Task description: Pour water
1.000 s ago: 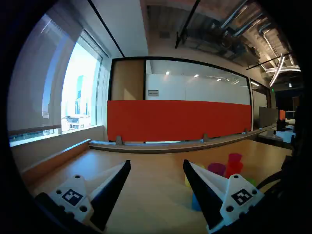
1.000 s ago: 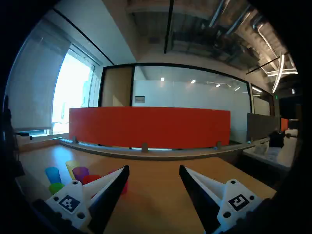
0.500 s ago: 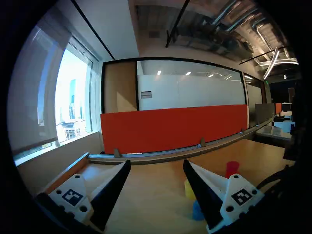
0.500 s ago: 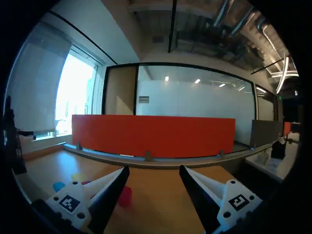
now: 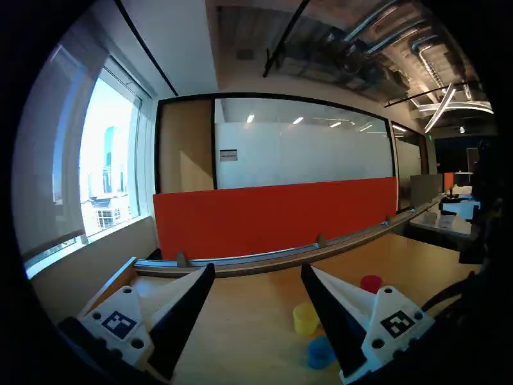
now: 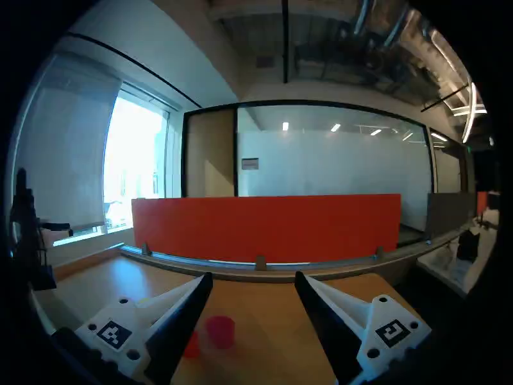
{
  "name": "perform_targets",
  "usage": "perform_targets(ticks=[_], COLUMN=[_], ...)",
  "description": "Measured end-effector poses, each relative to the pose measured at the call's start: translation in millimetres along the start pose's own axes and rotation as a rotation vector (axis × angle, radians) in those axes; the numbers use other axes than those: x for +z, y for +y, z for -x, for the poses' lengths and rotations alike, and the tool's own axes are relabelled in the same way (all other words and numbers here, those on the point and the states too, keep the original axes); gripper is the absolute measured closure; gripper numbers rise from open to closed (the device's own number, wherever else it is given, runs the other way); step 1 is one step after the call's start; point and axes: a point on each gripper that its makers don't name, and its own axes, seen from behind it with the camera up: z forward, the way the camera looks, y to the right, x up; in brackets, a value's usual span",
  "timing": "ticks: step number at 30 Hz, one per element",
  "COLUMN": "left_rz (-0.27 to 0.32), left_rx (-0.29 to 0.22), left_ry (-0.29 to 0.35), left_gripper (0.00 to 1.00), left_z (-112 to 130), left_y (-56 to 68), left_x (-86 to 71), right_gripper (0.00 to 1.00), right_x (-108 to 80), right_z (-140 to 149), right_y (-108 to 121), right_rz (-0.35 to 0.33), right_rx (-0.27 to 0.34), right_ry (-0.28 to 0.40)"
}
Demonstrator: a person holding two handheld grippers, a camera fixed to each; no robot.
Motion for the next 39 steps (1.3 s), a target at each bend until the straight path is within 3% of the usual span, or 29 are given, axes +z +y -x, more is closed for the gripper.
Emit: perform_targets(ticks=[8,17,27,39], left_rz=[0.122,0.282,0.414,0.506], left_rx=[-0.009,-0.030,-0.033,0.028], left_ry=[0.001,-0.001,-0.007,-0.001], left_gripper=[0.00,0.00,0.00,0.00], left_z=[-3,-3,-3,-3], left_y=[23.9,47.0,64.3,78.7], left_x=[2.9,7.3,7.7,5.6], right_gripper=[0.01,0.01,0.01,0.01], right_x=[5.4,7.0,3.1,-2.5], right_z=[3,1,-6,-5], right_y=[-15,-63,-103,-121], right_rz=[-0.119,-0.320,-0.514,-0.626], right_rx=[-0.011,-0.052,-0.060,-0.094], right_ry=[-0.007,-0.023,-0.030,-0.039])
